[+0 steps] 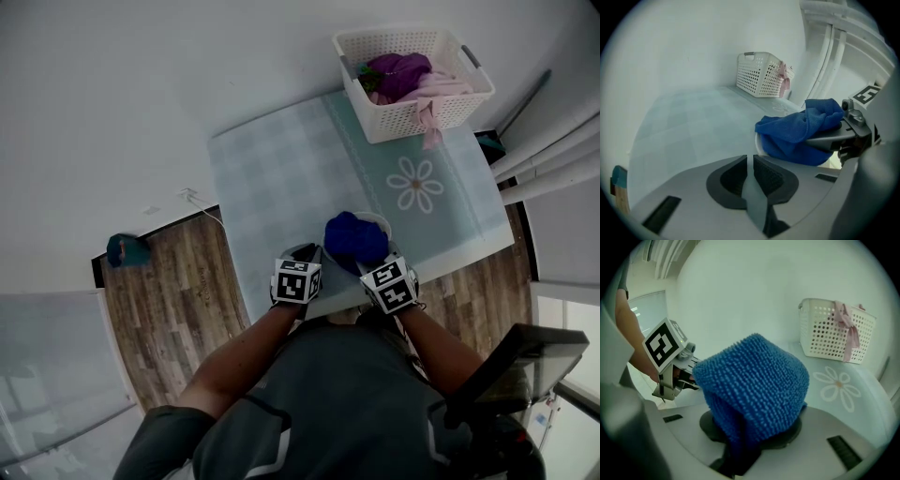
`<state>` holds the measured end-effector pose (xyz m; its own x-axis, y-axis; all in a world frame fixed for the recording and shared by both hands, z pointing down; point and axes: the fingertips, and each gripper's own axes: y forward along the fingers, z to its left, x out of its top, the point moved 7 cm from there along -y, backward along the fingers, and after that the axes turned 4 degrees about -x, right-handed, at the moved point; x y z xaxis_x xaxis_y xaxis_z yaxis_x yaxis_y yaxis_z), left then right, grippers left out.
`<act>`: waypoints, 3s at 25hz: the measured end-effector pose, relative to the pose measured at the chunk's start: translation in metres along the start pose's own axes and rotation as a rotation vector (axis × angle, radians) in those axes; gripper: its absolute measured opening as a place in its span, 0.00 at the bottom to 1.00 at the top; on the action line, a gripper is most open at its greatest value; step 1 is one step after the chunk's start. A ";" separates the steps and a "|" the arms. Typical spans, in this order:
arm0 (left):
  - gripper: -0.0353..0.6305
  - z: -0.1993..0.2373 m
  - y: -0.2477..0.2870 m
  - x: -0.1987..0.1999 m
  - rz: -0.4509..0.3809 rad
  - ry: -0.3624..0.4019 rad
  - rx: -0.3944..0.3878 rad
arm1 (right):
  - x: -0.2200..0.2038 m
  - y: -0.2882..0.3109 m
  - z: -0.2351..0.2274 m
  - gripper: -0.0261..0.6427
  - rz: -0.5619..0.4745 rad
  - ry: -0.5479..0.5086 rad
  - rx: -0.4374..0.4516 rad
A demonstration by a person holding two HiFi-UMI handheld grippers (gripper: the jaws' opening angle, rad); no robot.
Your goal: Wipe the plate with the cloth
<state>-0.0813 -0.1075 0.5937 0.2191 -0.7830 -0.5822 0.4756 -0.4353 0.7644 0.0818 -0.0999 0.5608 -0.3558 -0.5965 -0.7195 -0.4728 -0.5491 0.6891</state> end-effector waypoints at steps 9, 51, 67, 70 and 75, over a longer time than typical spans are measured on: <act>0.12 -0.001 0.000 0.000 0.006 0.021 0.007 | -0.006 -0.035 -0.064 0.21 -0.040 0.076 -0.201; 0.12 -0.015 -0.080 0.021 -0.302 0.148 -0.145 | 0.022 -0.133 -0.031 0.21 -0.339 0.318 -0.309; 0.07 -0.059 -0.194 0.060 -0.671 0.147 -0.055 | 0.066 -0.212 0.006 0.21 -0.495 0.182 -0.251; 0.07 -0.086 -0.204 0.060 -0.699 0.139 -0.028 | 0.067 -0.233 0.000 0.21 -0.529 0.134 -0.222; 0.07 -0.129 -0.208 0.055 -0.710 0.117 -0.009 | 0.062 -0.255 -0.007 0.20 -0.551 0.084 -0.172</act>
<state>-0.0583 -0.0028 0.3674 -0.0561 -0.2592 -0.9642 0.5441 -0.8176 0.1882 0.1863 -0.0008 0.3410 -0.0256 -0.2360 -0.9714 -0.4295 -0.8749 0.2239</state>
